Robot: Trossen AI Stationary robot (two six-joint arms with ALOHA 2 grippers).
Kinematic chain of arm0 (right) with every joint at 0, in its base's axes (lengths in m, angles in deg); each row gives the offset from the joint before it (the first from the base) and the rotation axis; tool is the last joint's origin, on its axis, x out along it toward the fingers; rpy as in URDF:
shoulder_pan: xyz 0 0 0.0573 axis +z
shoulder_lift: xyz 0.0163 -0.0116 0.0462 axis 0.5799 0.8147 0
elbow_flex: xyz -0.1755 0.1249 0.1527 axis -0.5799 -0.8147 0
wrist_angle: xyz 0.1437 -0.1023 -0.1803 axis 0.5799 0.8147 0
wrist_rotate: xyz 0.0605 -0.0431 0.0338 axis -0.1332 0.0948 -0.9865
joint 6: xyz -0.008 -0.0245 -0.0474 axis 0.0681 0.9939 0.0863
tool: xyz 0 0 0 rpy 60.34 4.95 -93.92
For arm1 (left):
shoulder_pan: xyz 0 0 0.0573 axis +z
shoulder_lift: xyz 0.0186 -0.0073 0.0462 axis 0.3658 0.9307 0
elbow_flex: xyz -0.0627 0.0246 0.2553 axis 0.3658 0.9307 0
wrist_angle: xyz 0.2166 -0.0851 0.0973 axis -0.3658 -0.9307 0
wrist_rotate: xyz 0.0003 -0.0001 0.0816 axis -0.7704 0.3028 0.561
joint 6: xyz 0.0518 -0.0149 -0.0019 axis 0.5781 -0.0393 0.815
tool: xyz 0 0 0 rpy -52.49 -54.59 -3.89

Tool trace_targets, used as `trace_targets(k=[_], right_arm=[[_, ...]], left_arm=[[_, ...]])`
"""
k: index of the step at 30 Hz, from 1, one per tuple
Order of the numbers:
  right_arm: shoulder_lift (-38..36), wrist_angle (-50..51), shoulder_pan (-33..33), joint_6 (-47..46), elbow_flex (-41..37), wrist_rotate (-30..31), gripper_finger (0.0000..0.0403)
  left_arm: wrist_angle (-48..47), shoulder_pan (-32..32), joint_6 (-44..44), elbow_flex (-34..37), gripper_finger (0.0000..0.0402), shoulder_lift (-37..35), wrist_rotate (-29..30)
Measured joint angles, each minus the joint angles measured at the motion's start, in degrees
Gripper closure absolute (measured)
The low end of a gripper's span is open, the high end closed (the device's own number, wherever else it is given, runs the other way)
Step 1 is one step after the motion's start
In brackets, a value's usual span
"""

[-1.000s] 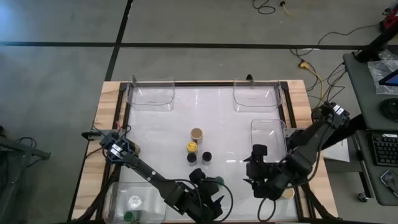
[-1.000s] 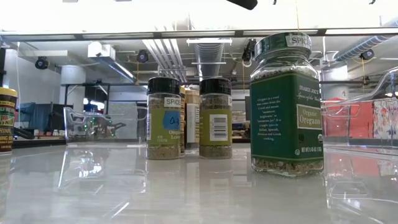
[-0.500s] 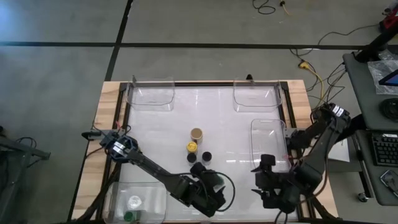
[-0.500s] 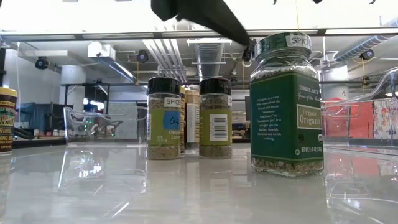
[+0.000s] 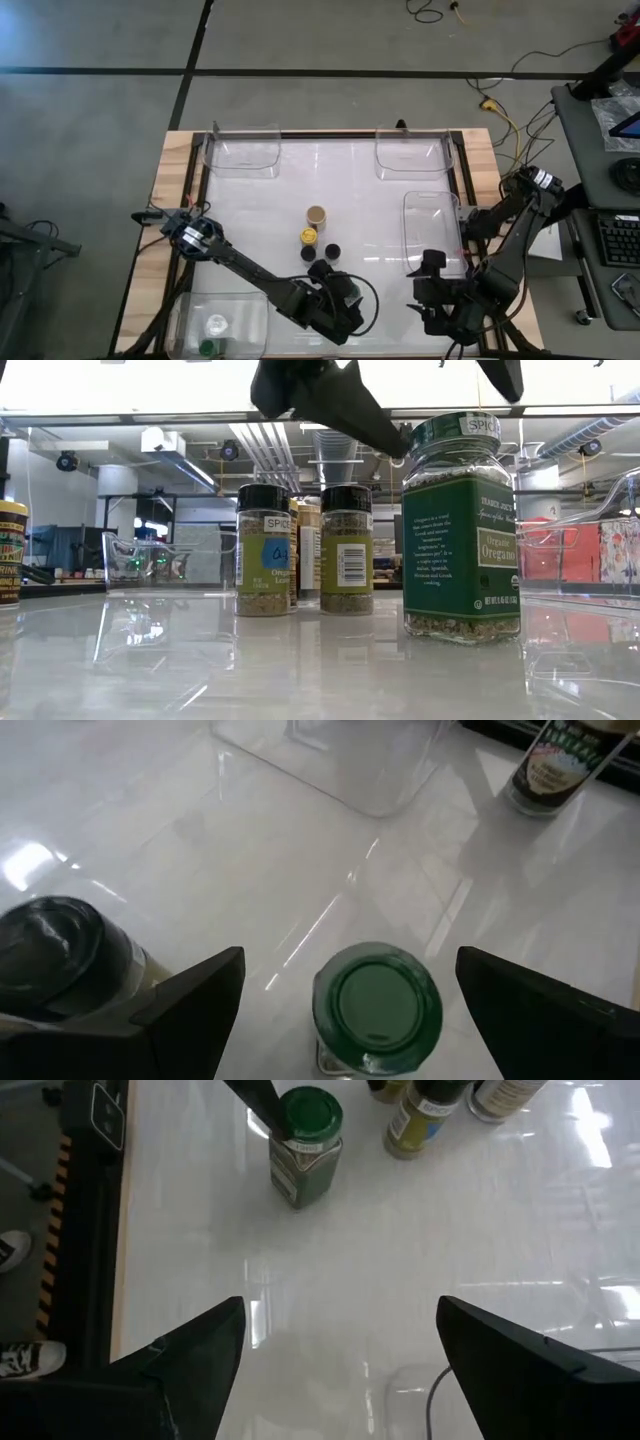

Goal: Sort spices by type
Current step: Put the green seasoning bottle into the bottom transparent bin

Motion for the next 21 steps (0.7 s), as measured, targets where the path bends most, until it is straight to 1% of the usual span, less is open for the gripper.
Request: trace_targets(k=[8, 15, 21], right_arm=[[0.00, 0.06, -0.02, 0.69, -0.06, 0.63, 0.0076], [0.00, 0.12, -0.02, 0.70, -0.06, 1.46, 0.0074], [0.00, 0.19, -0.02, 0.69, -0.06, 1.46, 0.0076]], left_arm=[[0.67, 0.01, -0.29, 2.51, 0.0054, 0.08, -0.09], [6.88, 0.28, -0.29, 5.80, 0.0054, -0.01, -0.10], [6.98, 0.65, -0.27, 6.03, 0.0061, -0.01, -0.10]])
